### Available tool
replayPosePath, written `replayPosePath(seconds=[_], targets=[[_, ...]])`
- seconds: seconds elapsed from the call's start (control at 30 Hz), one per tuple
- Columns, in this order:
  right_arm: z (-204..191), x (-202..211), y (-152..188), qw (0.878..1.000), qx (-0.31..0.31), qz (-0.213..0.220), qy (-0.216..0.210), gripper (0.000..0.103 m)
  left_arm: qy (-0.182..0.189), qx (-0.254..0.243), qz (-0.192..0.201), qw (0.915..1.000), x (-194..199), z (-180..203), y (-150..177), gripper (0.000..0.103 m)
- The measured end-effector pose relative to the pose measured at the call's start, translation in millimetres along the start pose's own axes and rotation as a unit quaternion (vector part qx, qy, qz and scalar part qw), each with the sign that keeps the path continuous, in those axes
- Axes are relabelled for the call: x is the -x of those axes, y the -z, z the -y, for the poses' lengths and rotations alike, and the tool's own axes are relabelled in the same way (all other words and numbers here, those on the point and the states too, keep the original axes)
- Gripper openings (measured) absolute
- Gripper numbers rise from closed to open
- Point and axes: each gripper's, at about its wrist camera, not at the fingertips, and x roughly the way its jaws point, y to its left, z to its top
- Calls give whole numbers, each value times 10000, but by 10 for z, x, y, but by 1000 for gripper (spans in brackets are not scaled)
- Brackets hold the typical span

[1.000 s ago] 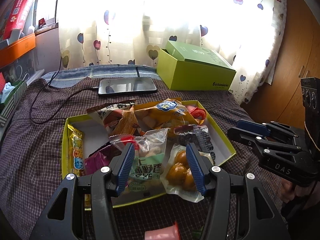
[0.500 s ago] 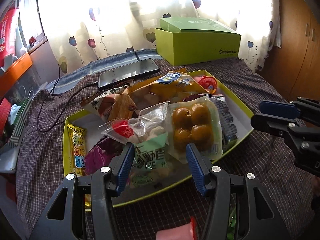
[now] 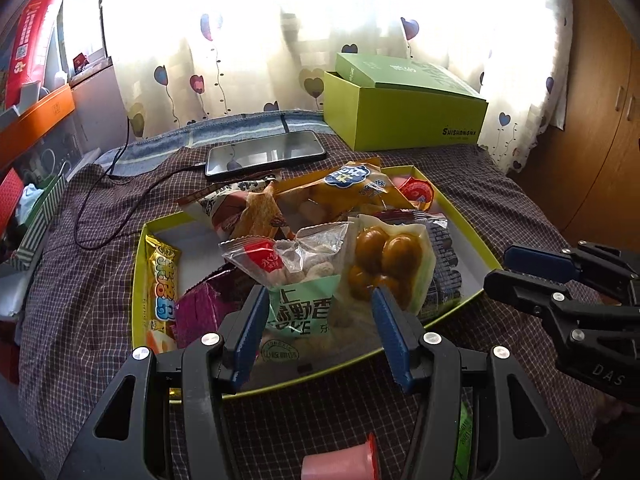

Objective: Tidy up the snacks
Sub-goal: 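Lift both tools up and away from the yellow tray, then move both tools over the remaining pink jelly cup and green packet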

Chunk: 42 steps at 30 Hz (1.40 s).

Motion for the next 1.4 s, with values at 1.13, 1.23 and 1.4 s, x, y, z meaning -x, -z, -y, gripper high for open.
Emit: replayPosePath(seconds=[1.13, 1.23, 1.4], targets=[[-642, 610, 552, 9994, 321, 41, 98, 44, 380, 539, 277, 9974, 898, -112, 726, 55], [-680, 625, 579, 9994, 333, 20, 94, 44, 403, 533, 290, 9973, 937, -115, 758, 55], [-735, 659, 605, 9993, 368, 16, 83, 44, 453, 512, 315, 9972, 1001, -116, 822, 55]])
